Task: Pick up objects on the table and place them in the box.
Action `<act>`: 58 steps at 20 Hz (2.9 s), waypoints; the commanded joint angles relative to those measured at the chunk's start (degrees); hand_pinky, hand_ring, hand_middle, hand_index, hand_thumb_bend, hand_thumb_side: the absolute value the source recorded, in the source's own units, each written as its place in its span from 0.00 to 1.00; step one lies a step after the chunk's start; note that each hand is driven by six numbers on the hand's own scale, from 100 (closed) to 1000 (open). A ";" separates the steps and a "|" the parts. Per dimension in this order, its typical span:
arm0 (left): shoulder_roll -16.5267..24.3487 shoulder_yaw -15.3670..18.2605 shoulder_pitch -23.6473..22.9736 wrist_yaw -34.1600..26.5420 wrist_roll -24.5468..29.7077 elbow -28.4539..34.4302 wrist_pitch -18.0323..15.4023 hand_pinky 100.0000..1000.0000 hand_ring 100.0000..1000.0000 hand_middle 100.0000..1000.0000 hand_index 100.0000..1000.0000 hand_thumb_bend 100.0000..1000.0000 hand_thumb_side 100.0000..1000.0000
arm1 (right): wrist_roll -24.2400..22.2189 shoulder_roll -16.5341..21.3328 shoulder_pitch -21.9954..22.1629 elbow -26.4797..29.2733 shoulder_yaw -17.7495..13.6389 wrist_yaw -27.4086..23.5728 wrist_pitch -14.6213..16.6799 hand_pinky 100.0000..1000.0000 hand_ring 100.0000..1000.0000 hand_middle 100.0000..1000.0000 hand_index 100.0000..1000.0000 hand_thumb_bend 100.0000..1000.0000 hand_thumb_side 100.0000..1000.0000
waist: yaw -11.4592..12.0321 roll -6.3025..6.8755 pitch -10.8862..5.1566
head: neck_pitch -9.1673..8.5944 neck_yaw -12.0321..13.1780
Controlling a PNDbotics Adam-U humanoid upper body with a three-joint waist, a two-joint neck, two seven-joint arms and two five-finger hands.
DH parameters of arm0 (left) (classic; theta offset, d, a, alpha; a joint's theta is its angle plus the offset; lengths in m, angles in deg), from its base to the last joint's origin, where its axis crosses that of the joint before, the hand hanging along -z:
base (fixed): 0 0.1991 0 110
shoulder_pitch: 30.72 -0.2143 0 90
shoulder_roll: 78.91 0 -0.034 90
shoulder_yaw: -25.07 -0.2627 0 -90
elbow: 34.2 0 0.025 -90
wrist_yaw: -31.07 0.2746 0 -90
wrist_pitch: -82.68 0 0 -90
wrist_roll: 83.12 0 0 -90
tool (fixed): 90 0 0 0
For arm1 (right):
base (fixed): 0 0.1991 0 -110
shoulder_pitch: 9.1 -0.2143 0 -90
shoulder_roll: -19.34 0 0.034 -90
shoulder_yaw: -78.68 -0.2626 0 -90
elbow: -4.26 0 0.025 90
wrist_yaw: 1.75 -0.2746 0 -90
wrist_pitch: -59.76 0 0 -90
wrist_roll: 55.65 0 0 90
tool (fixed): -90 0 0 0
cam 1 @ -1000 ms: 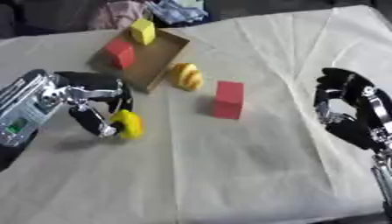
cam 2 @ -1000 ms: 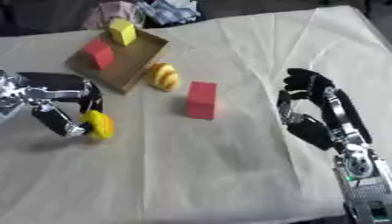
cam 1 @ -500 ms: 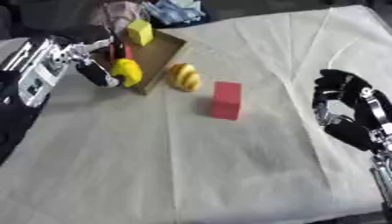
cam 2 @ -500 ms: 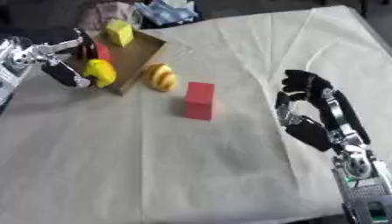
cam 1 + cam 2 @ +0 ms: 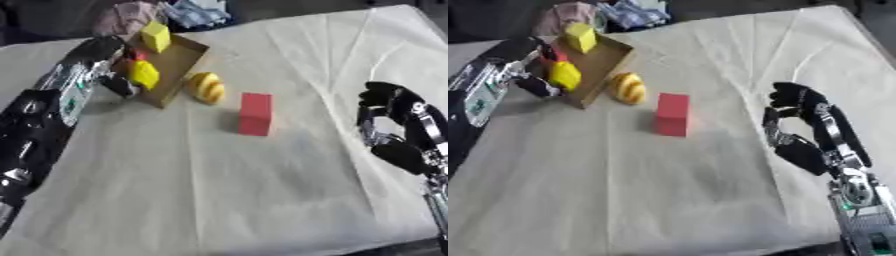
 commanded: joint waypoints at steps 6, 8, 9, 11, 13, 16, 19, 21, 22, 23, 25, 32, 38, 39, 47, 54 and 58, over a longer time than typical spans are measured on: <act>3.75 2.23 0.84 0.75 -3.62 1.79 4.93 0.77 0.75 0.81 0.85 0.61 0.40 | 0.06 0.32 -0.52 0.32 -0.46 -0.24 0.01 0.66 0.70 0.67 0.81 0.00 0.22 | 0.56 -0.36 -0.64 | -0.29 -0.25; 5.78 2.57 0.13 -1.61 -3.23 4.86 4.98 0.76 0.74 0.79 0.84 0.61 0.41 | 0.20 0.61 -0.67 0.24 -0.64 -0.10 -0.04 0.66 0.70 0.67 0.81 0.00 0.21 | 0.97 -0.30 -0.60 | -0.40 -0.47; 6.94 2.79 -0.38 -3.35 -2.91 6.82 4.83 0.76 0.73 0.79 0.84 0.61 0.41 | 0.27 0.89 -0.84 0.20 -0.74 0.01 -0.07 0.66 0.70 0.67 0.82 0.00 0.21 | 1.21 -0.27 -0.59 | -0.43 -0.61; 9.63 3.15 -1.80 -7.96 -1.71 11.23 4.16 0.75 0.72 0.78 0.83 0.61 0.41 | 0.40 1.70 -1.39 0.14 -0.95 0.31 -0.14 0.66 0.70 0.67 0.82 0.00 0.20 | 1.68 -0.22 -0.57 | -0.48 -0.94; 12.66 3.52 -3.85 -12.86 -0.49 16.37 3.54 0.75 0.72 0.77 0.82 0.61 0.42 | 0.46 2.91 -2.29 0.10 -1.13 0.73 -0.21 0.66 0.71 0.67 0.82 0.00 0.20 | 2.14 -0.17 -0.58 | -0.56 -1.29; 16.62 4.79 -7.95 -21.12 -0.34 24.87 3.31 0.73 0.69 0.75 0.81 0.60 0.42 | 0.39 5.26 -4.54 -0.11 -1.27 1.40 -0.35 0.67 0.71 0.68 0.82 0.00 0.18 | 2.90 -0.26 -0.64 | -0.50 -1.81; 18.77 6.79 -13.10 -28.90 -2.26 33.43 3.91 0.71 0.66 0.73 0.79 0.59 0.42 | -0.15 8.77 -8.23 -0.94 -0.93 2.02 -0.58 0.67 0.71 0.68 0.83 0.00 0.16 | 3.74 -0.49 -0.68 | -0.60 -2.28; 18.82 8.26 -16.88 -34.34 -4.05 38.87 4.13 0.70 0.64 0.72 0.78 0.58 0.42 | -1.19 11.92 -11.43 -2.16 -0.23 2.36 -0.62 0.68 0.72 0.69 0.84 0.00 0.15 | 4.46 -0.75 -0.73 | -0.56 -2.60; 18.50 8.97 -18.70 -37.05 -5.03 41.39 4.05 0.69 0.64 0.72 0.78 0.58 0.41 | -1.94 13.58 -13.17 -3.03 0.29 2.47 -0.58 0.68 0.72 0.69 0.84 0.00 0.14 | 4.86 -0.89 -0.76 | -0.49 -2.73; 18.08 9.62 -20.33 -39.45 -6.03 43.58 3.96 0.69 0.63 0.71 0.77 0.57 0.41 | -2.75 15.06 -14.80 -3.96 0.83 2.55 -0.48 0.68 0.72 0.69 0.85 0.00 0.14 | 5.21 -0.98 -0.79 | -0.45 -2.83; 16.52 10.57 -23.53 -43.81 -8.02 47.76 3.11 0.68 0.62 0.71 0.76 0.56 0.40 | -4.96 18.05 -18.34 -6.03 2.19 2.48 0.03 0.69 0.72 0.70 0.86 0.00 0.14 | 6.15 -1.11 -0.81 | -0.43 -3.13; 8.16 12.50 -33.14 -51.74 -12.10 55.09 1.39 0.65 0.58 0.67 0.74 0.53 0.40 | -16.62 22.47 -30.53 -16.30 7.38 4.07 3.00 0.72 0.75 0.74 0.89 0.00 0.23 | 8.79 -1.25 -0.75 | -0.55 -4.69; 1.43 12.85 -37.49 -54.62 -13.68 56.52 0.85 0.63 0.55 0.65 0.73 0.53 0.37 | -25.77 18.22 -39.84 -31.93 10.42 11.72 6.59 0.75 0.79 0.79 0.91 0.10 0.27 | 10.00 -1.35 -0.92 | -0.94 -5.95; 0.53 12.94 -38.15 -54.83 -13.83 56.78 0.76 0.63 0.55 0.65 0.73 0.52 0.40 | -27.15 17.31 -40.67 -34.10 10.61 13.60 7.51 0.76 0.80 0.80 0.92 0.10 0.31 | 10.09 -1.38 -0.93 | -1.03 -6.13; -4.10 14.29 -41.52 -54.28 -13.17 56.78 1.07 0.64 0.55 0.65 0.73 0.51 0.42 | -37.00 12.04 -43.31 -42.57 12.33 27.65 14.67 0.80 0.83 0.85 0.95 0.30 0.38 | 10.52 -1.52 -1.01 | -1.03 -7.28; -5.10 14.28 -42.13 -53.50 -11.86 56.29 1.18 0.64 0.55 0.65 0.74 0.51 0.43 | -38.31 10.04 -44.08 -44.68 12.41 30.58 16.81 0.80 0.83 0.85 0.96 0.31 0.42 | 10.37 -1.51 -1.09 | -1.13 -7.60; -5.33 14.23 -42.27 -53.12 -11.32 56.17 1.29 0.64 0.55 0.65 0.74 0.51 0.43 | -38.75 10.18 -44.31 -43.31 12.11 28.64 16.75 0.79 0.82 0.84 0.95 0.29 0.43 | 10.25 -1.53 -1.15 | -1.18 -7.65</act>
